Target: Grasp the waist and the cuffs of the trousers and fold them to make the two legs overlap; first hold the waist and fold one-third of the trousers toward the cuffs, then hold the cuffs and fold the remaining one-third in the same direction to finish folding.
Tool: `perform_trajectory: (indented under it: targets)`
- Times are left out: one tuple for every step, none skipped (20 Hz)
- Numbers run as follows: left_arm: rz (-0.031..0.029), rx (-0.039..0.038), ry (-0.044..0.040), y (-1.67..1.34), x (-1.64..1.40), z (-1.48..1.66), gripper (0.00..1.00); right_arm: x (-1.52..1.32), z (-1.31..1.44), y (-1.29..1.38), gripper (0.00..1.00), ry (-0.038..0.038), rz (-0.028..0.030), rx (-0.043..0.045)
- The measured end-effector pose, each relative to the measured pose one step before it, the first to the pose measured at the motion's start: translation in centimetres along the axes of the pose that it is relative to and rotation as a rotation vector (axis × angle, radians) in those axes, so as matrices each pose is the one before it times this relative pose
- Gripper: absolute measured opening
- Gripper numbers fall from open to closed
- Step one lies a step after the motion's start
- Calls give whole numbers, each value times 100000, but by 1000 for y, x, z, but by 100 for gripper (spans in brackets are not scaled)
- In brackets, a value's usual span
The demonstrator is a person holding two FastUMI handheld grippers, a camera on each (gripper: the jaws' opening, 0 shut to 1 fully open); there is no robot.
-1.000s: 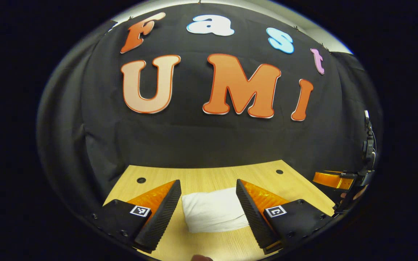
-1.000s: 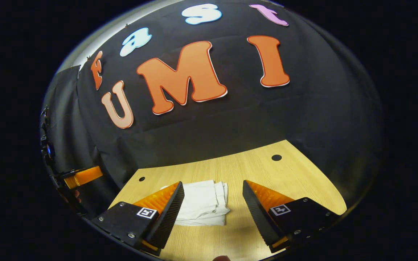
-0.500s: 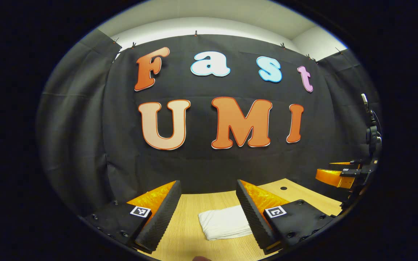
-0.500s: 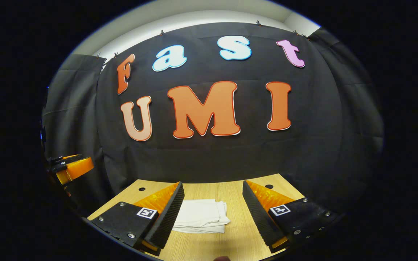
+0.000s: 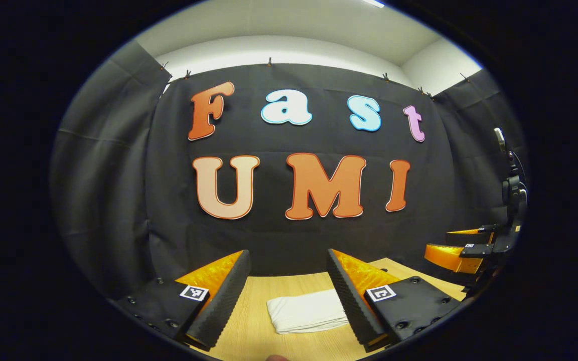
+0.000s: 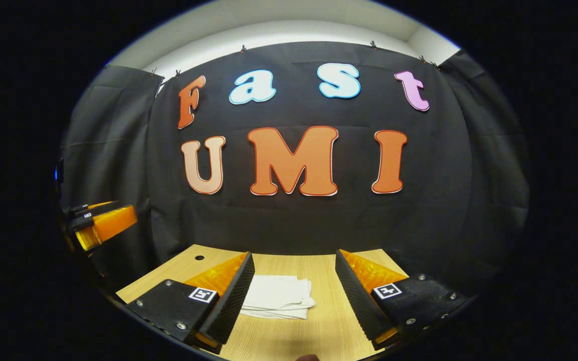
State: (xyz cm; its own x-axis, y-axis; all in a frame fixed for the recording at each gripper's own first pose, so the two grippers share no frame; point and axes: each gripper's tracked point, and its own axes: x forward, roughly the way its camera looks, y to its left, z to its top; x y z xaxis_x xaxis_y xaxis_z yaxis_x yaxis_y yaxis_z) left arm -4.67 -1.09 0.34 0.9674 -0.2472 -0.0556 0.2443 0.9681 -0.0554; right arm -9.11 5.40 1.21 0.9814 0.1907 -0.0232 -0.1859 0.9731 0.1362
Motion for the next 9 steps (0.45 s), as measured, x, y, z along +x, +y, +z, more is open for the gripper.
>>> perform_trajectory:
  targets:
    - [902, -471, 0, -65, 418, -31, 100, 503, 389, -183, 98, -425, 416, -1324]
    - [-405, -762, 821, -530, 449, -5, 98, 188, 607, -358, 98, -797, 179, -1612]
    - [382, -282, 693, -265, 553, 44, 96, 351, 554, -488, 98, -763, -511, -1032]
    - [-145, -36, 12, -80, 359, 502, 98, 231, 236, -351, 98, 417, 7, 234]
    - [386, 371, -1645, -14, 142, 850, 100, 177, 165, -100, 98, 214, -80, 1238]
    - [559, 456, -1472, 218, 21, 690, 98, -21, 200, -75, 98, -436, 509, 1175]
    - [19, 436, -579, -205, -84, 257, 98, -12, -67, -34, 98, -56, 378, 261]
    - [254, 562, 198, -139, -49, 56, 97, -61, -54, -190, 98, -262, -123, -370]
    - [142, 243, 811, -49, 142, -379, 96, 62, -168, -198, 98, 15, -468, -529]
